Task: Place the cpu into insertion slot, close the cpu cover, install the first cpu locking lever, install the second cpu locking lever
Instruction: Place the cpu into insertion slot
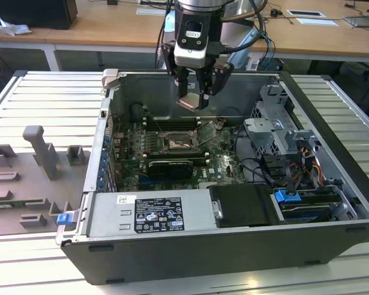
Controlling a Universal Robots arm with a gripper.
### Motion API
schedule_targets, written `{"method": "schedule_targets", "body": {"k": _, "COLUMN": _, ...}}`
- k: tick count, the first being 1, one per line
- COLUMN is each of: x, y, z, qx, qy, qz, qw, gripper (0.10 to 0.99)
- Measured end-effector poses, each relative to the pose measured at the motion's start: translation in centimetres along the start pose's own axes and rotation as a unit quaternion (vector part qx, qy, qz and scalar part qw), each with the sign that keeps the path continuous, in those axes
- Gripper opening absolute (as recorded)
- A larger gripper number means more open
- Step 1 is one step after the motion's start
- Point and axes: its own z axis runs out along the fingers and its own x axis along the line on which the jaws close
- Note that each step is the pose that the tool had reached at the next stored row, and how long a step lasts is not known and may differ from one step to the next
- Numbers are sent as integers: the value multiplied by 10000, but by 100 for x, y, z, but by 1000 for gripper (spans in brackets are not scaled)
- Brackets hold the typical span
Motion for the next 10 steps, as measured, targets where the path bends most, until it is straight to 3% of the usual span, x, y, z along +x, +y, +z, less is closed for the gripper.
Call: {"method": "schedule_targets", "body": {"k": 10, "x": 33, "y": 32, "z": 7, "qx": 67, "qy": -66, "qz": 76, "qw": 9999, "gripper": 541}}
